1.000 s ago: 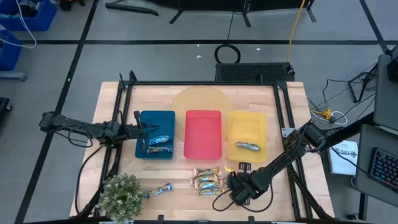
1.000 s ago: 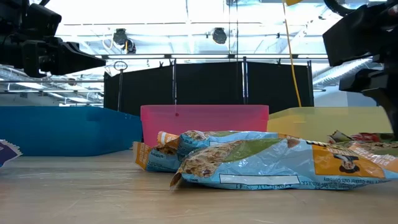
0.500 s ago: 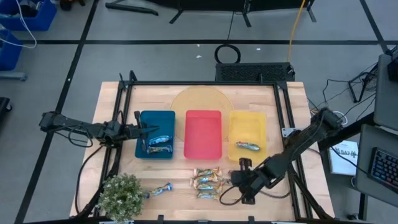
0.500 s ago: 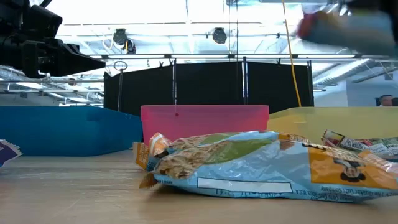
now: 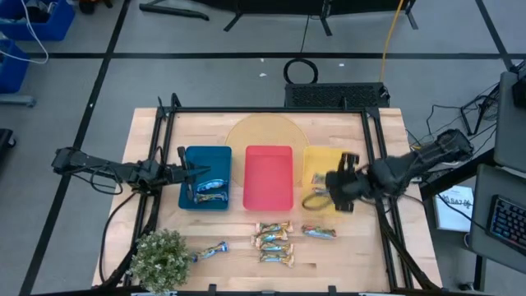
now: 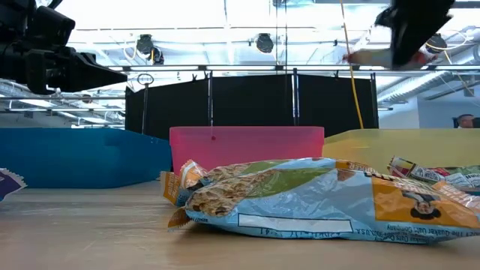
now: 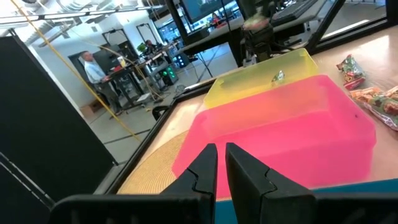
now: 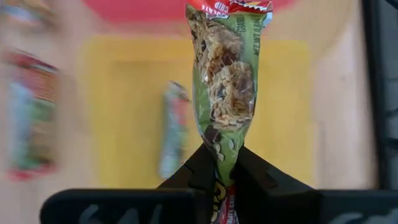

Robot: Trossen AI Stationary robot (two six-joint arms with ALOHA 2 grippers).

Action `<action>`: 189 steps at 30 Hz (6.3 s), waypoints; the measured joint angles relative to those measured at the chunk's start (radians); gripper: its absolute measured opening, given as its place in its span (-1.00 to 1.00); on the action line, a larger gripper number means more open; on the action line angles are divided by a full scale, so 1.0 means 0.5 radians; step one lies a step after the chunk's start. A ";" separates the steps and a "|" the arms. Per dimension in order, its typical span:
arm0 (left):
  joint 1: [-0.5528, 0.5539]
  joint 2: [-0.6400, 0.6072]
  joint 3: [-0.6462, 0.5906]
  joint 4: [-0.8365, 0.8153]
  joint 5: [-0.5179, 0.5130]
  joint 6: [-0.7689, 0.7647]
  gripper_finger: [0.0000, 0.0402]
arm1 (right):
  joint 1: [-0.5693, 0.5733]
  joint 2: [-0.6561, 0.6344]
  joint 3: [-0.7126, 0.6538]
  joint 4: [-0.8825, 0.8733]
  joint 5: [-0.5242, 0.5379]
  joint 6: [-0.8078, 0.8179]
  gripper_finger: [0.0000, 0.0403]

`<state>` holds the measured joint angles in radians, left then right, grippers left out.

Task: Pick and place Granola Bars by type
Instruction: Put the bottom green granola bar into yellow bin, then put the blue granola bar into the blue bin

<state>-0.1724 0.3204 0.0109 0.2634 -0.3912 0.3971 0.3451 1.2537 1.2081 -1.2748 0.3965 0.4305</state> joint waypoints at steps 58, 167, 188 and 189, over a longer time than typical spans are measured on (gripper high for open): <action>0.000 0.000 0.000 -0.014 -0.002 -0.042 -0.79 | -0.656 -0.303 -0.372 0.259 -0.627 -0.348 -0.16; -0.993 3.169 2.360 -2.024 0.829 -2.440 0.51 | -0.010 -2.336 -2.306 3.112 -0.018 -1.642 -1.00; -0.969 3.087 2.416 -1.923 0.880 -2.112 -0.81 | -0.009 -2.336 -2.306 3.125 -0.018 -1.639 -1.00; -0.969 3.052 2.428 -1.954 0.839 -2.063 -0.76 | -0.009 -2.336 -2.306 3.124 -0.018 -1.640 -1.00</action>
<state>-0.6571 1.8463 1.2250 -0.7134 0.0284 -0.6345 0.3405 0.0856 0.0549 0.2871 0.3878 -0.3893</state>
